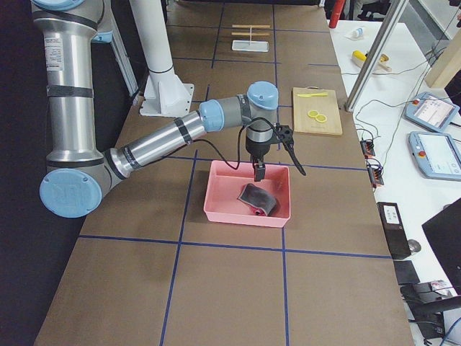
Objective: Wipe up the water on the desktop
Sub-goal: 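Release the grey cloth into the pink bin and withdraw the right gripper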
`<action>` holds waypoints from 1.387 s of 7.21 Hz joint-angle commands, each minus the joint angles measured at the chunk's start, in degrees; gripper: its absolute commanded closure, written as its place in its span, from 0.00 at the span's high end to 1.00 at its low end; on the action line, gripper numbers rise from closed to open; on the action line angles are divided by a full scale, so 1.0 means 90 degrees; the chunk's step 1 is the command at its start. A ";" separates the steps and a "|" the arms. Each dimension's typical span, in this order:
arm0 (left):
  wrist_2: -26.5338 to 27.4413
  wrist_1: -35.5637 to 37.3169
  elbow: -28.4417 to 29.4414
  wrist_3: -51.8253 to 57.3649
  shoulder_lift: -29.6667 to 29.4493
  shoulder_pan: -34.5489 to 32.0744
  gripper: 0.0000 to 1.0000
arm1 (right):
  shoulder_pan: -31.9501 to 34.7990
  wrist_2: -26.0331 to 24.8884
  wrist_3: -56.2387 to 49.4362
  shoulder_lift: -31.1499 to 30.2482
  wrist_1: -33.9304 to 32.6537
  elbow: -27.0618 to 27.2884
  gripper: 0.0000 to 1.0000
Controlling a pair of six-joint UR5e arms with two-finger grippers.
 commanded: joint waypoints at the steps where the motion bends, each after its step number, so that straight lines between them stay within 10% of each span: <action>1: 0.0000 0.0010 0.0013 0.0000 0.0000 0.0000 1.00 | 0.0489 0.0152 -0.0614 -0.1031 0.0502 -0.0060 1.00; 10: 0.0029 0.0068 0.0081 -0.0049 0.0019 0.0000 1.00 | 0.1557 0.0437 -0.0801 -0.0969 0.1385 -0.1290 1.00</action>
